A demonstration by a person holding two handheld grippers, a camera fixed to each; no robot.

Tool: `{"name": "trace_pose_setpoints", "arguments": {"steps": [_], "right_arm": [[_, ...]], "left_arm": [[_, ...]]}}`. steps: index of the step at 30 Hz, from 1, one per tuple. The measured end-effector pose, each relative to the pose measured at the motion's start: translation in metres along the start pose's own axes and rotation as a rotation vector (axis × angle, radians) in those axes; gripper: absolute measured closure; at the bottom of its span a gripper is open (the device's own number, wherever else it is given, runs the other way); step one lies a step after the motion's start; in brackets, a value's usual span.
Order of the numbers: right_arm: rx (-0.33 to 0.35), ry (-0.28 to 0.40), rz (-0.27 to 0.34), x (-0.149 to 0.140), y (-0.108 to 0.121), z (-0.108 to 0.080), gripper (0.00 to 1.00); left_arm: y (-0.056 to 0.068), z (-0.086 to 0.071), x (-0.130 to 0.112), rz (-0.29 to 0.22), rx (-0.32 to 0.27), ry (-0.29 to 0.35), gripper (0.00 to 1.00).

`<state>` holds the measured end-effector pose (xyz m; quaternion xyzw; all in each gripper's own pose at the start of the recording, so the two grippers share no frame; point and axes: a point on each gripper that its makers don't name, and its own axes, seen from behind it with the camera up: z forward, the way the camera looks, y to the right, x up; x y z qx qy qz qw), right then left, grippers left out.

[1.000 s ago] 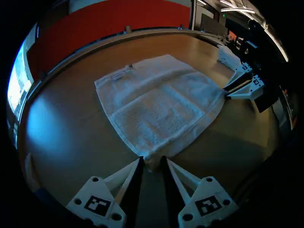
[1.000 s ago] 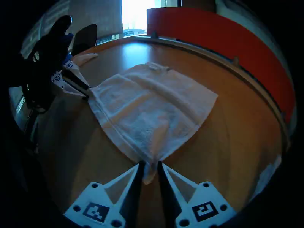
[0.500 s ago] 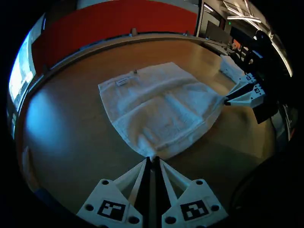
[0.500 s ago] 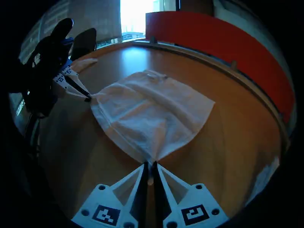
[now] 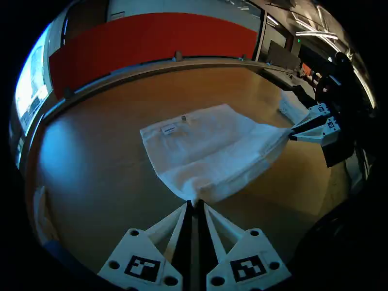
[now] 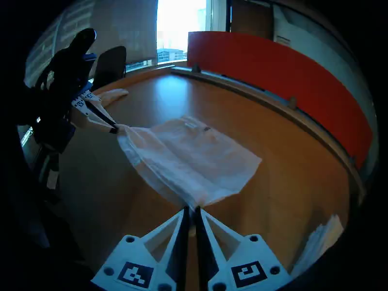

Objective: Fold towel

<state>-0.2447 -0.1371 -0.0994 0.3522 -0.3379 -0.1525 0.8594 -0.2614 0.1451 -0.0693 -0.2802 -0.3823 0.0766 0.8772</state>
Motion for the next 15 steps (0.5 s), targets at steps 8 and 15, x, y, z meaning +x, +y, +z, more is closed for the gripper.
{"name": "trace_pose_setpoints", "arguments": {"steps": [8, 15], "right_arm": [[-0.001, 0.023, -0.01, 0.015, -0.005, -0.028, 0.91], [0.004, 0.037, 0.0, 0.022, -0.011, -0.048, 0.91]], "left_arm": [[0.012, -0.026, 0.008, -0.045, -0.016, 0.018, 0.92], [0.022, -0.044, 0.012, -0.063, -0.028, 0.018, 0.92]]}}
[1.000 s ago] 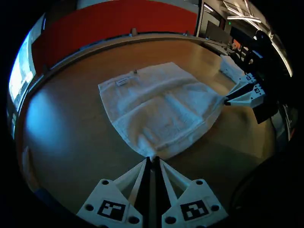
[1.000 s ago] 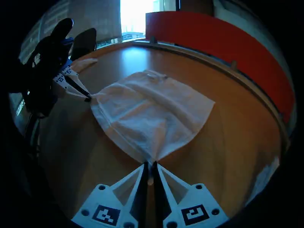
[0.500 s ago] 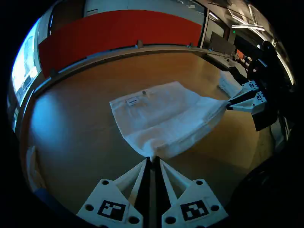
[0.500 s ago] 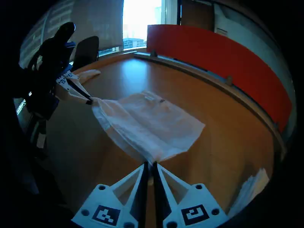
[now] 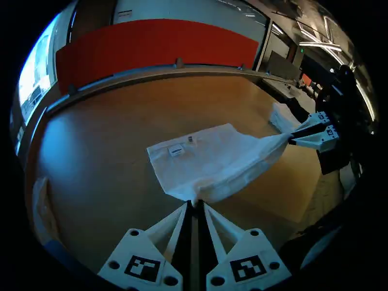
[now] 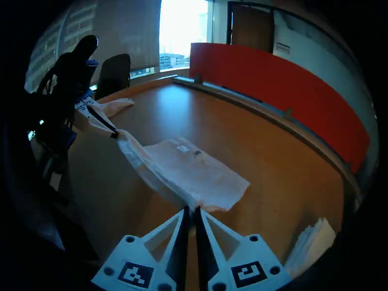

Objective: Fold towel

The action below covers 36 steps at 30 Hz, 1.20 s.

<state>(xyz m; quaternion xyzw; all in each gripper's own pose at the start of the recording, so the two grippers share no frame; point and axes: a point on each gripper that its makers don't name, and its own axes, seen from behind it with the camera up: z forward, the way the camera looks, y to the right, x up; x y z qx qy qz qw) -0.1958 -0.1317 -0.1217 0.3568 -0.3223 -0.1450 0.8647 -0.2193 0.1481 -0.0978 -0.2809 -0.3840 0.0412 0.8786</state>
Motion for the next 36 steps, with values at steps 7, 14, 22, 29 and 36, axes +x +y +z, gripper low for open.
{"name": "trace_pose_setpoints", "arguments": {"steps": [7, 14, 22, 29, 36], "right_arm": [[0.009, 0.004, 0.001, 0.003, -0.006, -0.014, 0.91], [0.014, -0.003, 0.0, 0.002, -0.008, -0.018, 0.91], [0.011, -0.009, -0.014, 0.005, -0.002, -0.009, 0.91], [0.002, -0.007, -0.019, 0.013, 0.013, 0.006, 0.91], [-0.014, -0.019, -0.033, 0.018, 0.036, 0.029, 0.91]], "left_arm": [[0.006, -0.014, 0.002, 0.001, 0.002, -0.002, 0.92], [0.009, -0.017, -0.001, -0.01, 0.005, -0.007, 0.92], [0.004, -0.008, 0.003, -0.014, 0.017, -0.014, 0.92], [-0.009, 0.006, 0.019, -0.002, 0.039, -0.013, 0.92], [-0.023, 0.029, 0.031, -0.01, 0.049, -0.027, 0.92]]}}
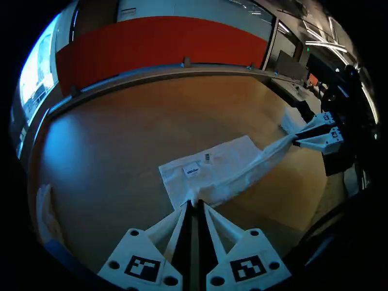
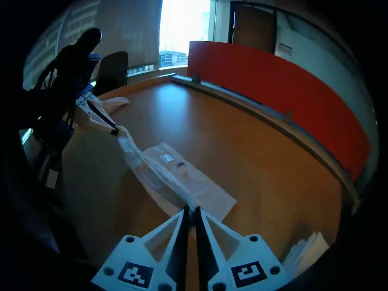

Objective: Fold towel

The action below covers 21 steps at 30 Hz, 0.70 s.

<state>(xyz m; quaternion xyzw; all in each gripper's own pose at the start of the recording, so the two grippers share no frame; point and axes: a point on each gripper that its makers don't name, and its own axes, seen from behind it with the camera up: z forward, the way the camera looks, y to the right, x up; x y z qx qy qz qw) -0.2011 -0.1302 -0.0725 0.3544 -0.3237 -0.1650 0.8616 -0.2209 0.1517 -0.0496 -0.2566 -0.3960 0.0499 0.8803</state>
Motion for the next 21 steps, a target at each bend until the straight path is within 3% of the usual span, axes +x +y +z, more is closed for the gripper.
{"name": "trace_pose_setpoints", "arguments": {"steps": [8, 21], "right_arm": [[-0.008, -0.03, -0.01, -0.004, 0.018, 0.023, 0.91], [0.006, -0.083, 0.014, -0.026, 0.029, 0.049, 0.91]], "left_arm": [[-0.014, 0.029, 0.009, 0.005, 0.017, -0.018, 0.92], [-0.022, 0.064, -0.003, 0.03, 0.01, -0.07, 0.92]]}}
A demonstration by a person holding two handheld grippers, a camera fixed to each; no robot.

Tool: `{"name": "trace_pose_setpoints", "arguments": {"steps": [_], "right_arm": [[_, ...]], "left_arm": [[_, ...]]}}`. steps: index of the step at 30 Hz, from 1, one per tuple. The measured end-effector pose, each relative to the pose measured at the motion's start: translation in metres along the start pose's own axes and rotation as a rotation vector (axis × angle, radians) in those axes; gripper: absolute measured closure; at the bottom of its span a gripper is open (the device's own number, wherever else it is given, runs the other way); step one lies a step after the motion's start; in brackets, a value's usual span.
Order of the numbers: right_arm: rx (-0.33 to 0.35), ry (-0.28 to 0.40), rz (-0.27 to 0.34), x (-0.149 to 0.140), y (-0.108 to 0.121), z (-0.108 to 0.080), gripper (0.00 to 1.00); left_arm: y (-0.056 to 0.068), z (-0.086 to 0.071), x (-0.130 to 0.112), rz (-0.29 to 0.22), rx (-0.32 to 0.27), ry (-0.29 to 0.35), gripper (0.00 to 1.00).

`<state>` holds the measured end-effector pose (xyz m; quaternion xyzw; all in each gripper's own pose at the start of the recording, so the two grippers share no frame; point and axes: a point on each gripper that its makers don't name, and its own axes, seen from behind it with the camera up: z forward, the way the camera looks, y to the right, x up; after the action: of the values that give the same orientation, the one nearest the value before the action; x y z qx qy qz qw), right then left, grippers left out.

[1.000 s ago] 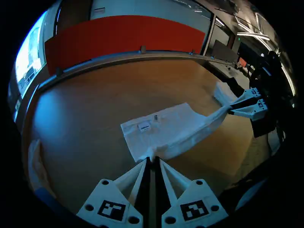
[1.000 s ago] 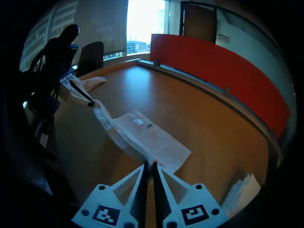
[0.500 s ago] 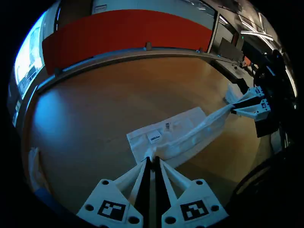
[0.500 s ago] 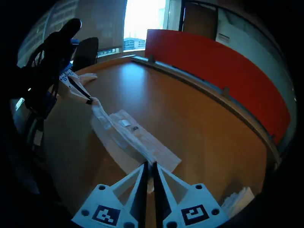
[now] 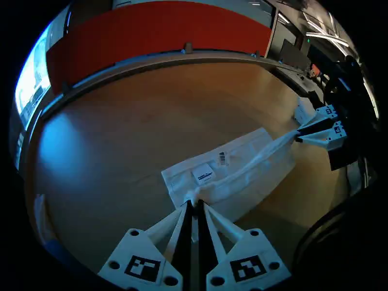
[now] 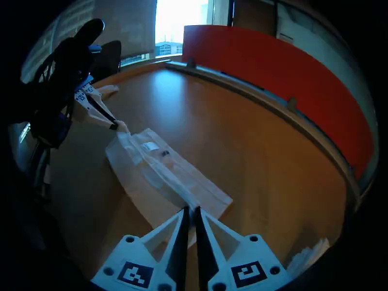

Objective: Fold towel

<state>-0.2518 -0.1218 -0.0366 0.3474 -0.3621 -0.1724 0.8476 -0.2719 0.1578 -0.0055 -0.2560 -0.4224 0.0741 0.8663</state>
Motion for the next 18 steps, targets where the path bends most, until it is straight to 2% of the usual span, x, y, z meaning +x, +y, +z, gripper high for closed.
{"name": "trace_pose_setpoints", "arguments": {"steps": [5, 11, 18], "right_arm": [[0.003, -0.025, 0.017, -0.011, 0.002, 0.012, 0.91], [-0.014, -0.039, 0.053, -0.02, 0.006, 0.026, 0.9], [-0.038, -0.052, 0.07, -0.022, 0.017, 0.039, 0.81]], "left_arm": [[-0.003, 0.016, -0.005, -0.001, 0.015, -0.011, 0.92], [-0.017, 0.032, -0.011, 0.0, 0.066, -0.023, 0.87], [-0.026, 0.042, -0.009, -0.007, 0.087, -0.027, 0.81]]}}
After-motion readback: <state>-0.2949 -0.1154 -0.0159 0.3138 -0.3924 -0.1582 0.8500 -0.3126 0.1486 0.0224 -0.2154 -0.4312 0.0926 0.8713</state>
